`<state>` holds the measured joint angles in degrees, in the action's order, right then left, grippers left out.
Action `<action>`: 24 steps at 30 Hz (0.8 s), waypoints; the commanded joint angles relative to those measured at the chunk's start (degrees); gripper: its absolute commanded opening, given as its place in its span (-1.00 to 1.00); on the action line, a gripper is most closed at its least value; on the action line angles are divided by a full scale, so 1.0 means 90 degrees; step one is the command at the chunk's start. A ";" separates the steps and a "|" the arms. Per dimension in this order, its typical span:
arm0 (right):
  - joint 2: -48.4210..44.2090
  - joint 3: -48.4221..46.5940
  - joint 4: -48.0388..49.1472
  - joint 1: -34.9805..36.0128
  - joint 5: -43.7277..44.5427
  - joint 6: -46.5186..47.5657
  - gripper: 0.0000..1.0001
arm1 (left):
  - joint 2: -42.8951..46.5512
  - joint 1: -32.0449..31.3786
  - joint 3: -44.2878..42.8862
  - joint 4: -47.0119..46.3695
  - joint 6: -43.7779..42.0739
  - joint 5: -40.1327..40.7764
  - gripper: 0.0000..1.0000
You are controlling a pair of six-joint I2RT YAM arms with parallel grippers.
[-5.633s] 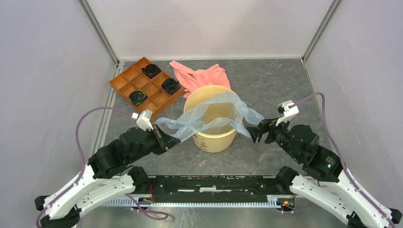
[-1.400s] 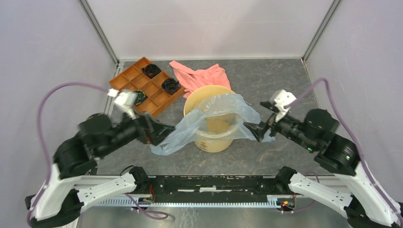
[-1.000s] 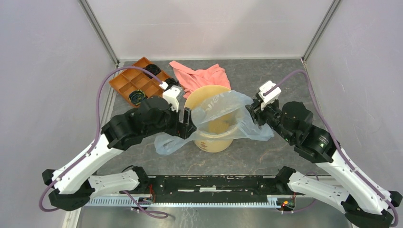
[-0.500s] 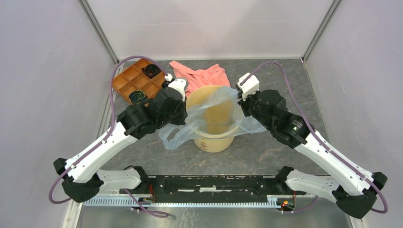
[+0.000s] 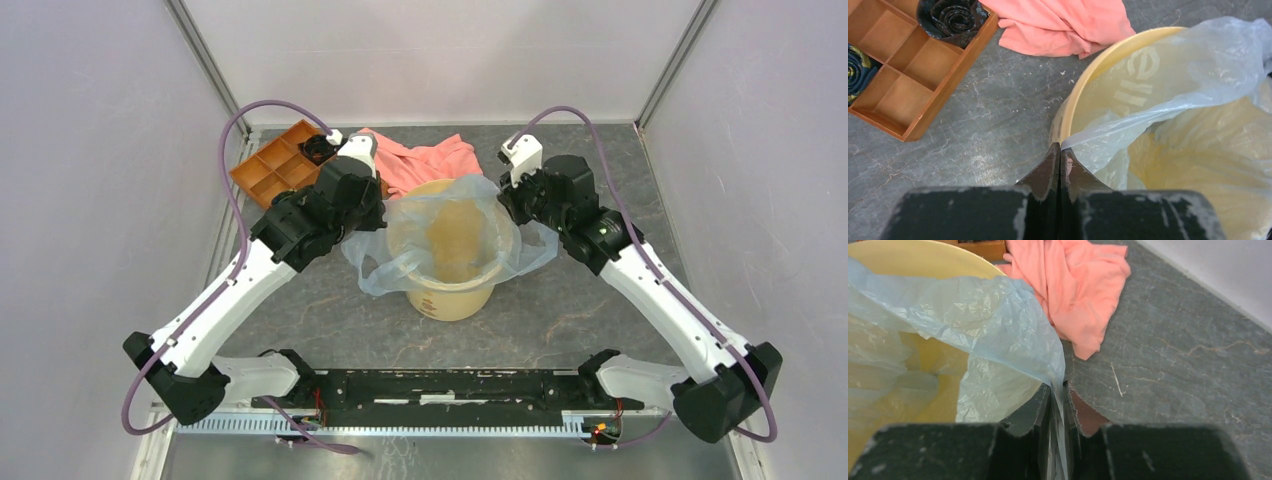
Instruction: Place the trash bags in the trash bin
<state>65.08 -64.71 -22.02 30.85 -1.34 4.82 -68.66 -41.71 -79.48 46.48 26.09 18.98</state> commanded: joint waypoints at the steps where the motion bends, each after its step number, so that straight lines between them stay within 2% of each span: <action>1: 0.0259 -0.0593 -0.0395 -0.0105 -0.0681 0.0088 -0.55 | -0.0062 0.0237 0.0038 -0.0487 -0.0067 0.0028 -0.96; 4: 0.0110 -0.0676 -0.0608 -0.0095 -0.1009 0.0058 -0.41 | 0.0006 0.0374 0.0207 -0.0629 -0.0039 -0.0110 -0.96; 8: -0.0343 -0.0477 -0.0655 -0.0094 -0.1069 -0.0018 -0.03 | 0.0157 0.0406 0.0317 -0.0714 0.0034 -0.0325 -0.96; 11: -0.0638 -0.0369 -0.0654 -0.0095 -0.1105 -0.0028 0.02 | 0.0372 0.0406 0.0487 -0.0828 0.0096 -0.0371 -0.96; 14: -0.0860 -0.0082 -0.0128 -0.0089 -0.1458 -0.0110 0.02 | 0.0575 0.0406 0.0646 -0.1010 0.0100 -0.0490 -0.96; 17: -0.0617 -0.0098 0.0122 -0.0105 -0.1554 -0.0342 0.02 | 0.0594 0.0406 0.0659 -0.1032 0.0104 -0.0455 -0.96; 19: -0.0387 -0.0261 0.0074 -0.0099 -0.1306 -0.0360 0.29 | 0.0561 0.0399 0.0639 -0.0998 0.0127 -0.0471 -0.96; 20: -0.0322 -0.0283 0.0152 -0.0102 -0.1371 -0.0302 0.53 | 0.0560 0.0404 0.0649 -0.0994 0.0142 -0.0498 -0.96; 22: -0.0245 -0.0160 0.0545 -0.0104 -0.1794 -0.0021 0.82 | 0.0584 0.0406 0.0702 -0.1022 0.0158 -0.0552 -0.96; 24: -0.0185 0.0016 0.0937 -0.0102 -0.2094 0.0323 0.87 | 0.0588 0.0406 0.0734 -0.1064 0.0167 -0.0582 -0.96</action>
<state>62.52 -65.78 -21.63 30.17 -14.68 3.49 -63.96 -38.33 -73.36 39.94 26.11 14.92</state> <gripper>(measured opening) 0.906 0.025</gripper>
